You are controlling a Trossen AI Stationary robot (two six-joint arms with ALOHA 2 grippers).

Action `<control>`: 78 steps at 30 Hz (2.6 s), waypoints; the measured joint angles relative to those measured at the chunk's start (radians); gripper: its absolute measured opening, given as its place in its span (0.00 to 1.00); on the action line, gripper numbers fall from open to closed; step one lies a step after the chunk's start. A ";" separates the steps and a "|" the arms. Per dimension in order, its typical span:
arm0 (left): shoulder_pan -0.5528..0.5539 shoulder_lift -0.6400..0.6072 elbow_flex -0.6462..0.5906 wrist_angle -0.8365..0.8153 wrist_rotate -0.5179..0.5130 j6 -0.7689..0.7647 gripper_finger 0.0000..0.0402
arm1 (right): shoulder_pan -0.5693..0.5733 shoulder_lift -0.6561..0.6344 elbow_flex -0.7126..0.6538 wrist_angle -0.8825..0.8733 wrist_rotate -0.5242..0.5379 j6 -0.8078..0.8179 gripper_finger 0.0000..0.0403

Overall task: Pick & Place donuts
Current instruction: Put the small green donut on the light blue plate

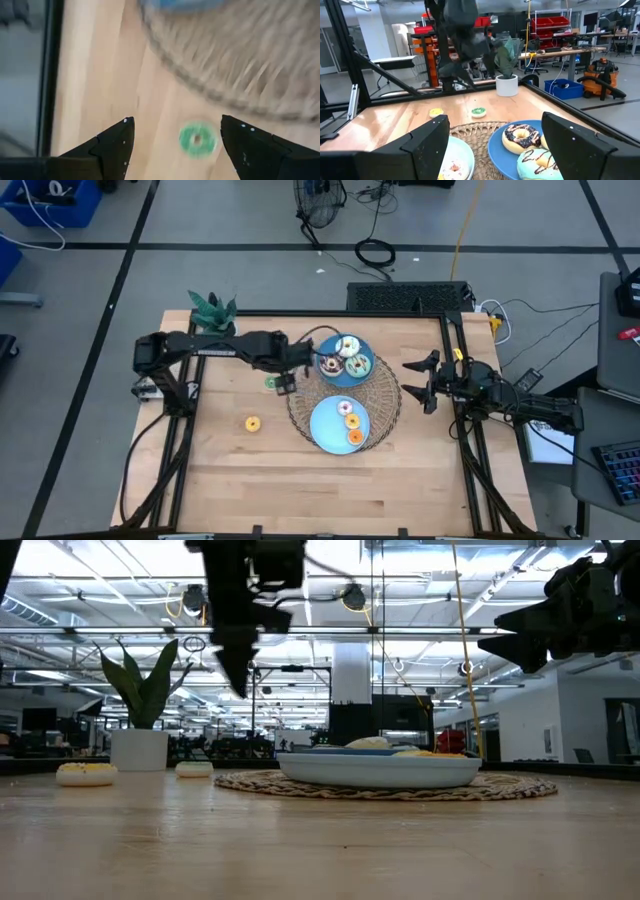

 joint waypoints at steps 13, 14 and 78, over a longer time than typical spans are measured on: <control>0.007 -0.036 -0.378 0.079 0.135 0.069 0.73 | 0.000 0.003 0.000 -0.001 0.000 0.000 0.75; 0.007 -0.036 -0.393 0.091 0.136 0.076 0.73 | 0.000 0.003 0.000 -0.001 0.000 0.000 0.75; 0.110 -0.032 -0.436 0.344 0.173 0.236 0.73 | 0.000 0.003 0.000 -0.001 0.000 0.000 0.75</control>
